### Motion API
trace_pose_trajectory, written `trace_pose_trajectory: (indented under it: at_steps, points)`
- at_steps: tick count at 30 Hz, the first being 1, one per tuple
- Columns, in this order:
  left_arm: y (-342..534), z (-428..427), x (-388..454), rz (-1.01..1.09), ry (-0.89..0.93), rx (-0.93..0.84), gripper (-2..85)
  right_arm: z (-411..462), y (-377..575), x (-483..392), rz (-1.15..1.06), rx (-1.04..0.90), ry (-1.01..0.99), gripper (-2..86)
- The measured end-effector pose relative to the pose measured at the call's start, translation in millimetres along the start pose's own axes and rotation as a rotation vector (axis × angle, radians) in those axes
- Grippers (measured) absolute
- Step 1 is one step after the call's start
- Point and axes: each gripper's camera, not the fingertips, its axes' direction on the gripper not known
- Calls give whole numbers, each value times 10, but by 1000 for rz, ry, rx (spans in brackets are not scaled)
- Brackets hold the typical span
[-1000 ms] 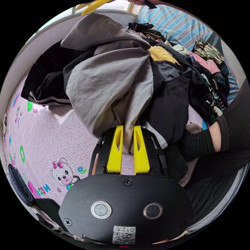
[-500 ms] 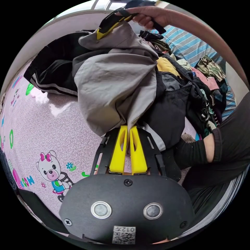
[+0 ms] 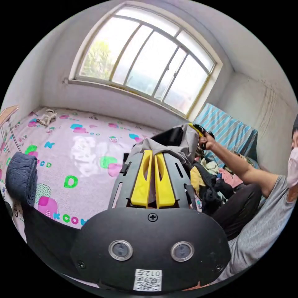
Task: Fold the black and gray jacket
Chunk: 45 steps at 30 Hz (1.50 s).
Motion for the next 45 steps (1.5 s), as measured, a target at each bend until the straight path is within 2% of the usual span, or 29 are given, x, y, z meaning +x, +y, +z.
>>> trace_pose_trajectory:
  at_steps: [2, 3, 7, 11, 16, 22, 28, 33, 35, 37, 39, 42, 44, 45]
  points:
    - [-365, -822, 10, -18, -64, 167, 1, -397, 35, -313, -40, 139, -46, -8]
    - [-438, -1009, 45, -13, -88, 196, 1, -652, 72, -546, -90, 205, -71, -8]
    - [-698, -2092, 585, 137, -174, 379, 0, -1236, 403, -1394, -341, 233, -104, -8]
    - [-566, -2857, 1075, 182, -208, 521, 0, -1633, 950, -1791, -449, 262, -91, -8]
    - [-166, -3427, 1490, 213, -268, 637, -1, -2195, 1908, -1828, -535, 403, -137, -8]
    - [333, -3882, 1675, 192, -243, 766, -1, -2582, 2777, -1687, -653, 517, -148, -8]
    - [663, -4024, 1629, 169, -287, 824, 0, -2615, 3076, -1462, -694, 534, -98, -8]
    - [386, -3706, 1202, 102, -245, 796, 1, -2099, 2525, -1102, -657, 428, 11, -8]
    - [20, -3361, 851, 62, -225, 761, 2, -1779, 2154, -952, -659, 377, 82, -7]
    - [-399, -3015, 547, 8, -229, 716, 3, -1264, 1439, -736, -638, 304, 192, -5]
    - [-961, -2574, 331, 45, -320, 643, 4, -833, 766, -565, -626, 269, 320, -1]
    - [-2059, -1646, -224, -2, -354, 400, 8, -250, -384, -195, -518, 278, 536, 23]
    - [-2609, -991, -768, -216, -330, 167, 15, -50, -826, 12, -447, 301, 617, 45]
    - [-2669, -859, -861, -246, -326, 129, 16, 62, -1002, 162, -407, 311, 665, 57]
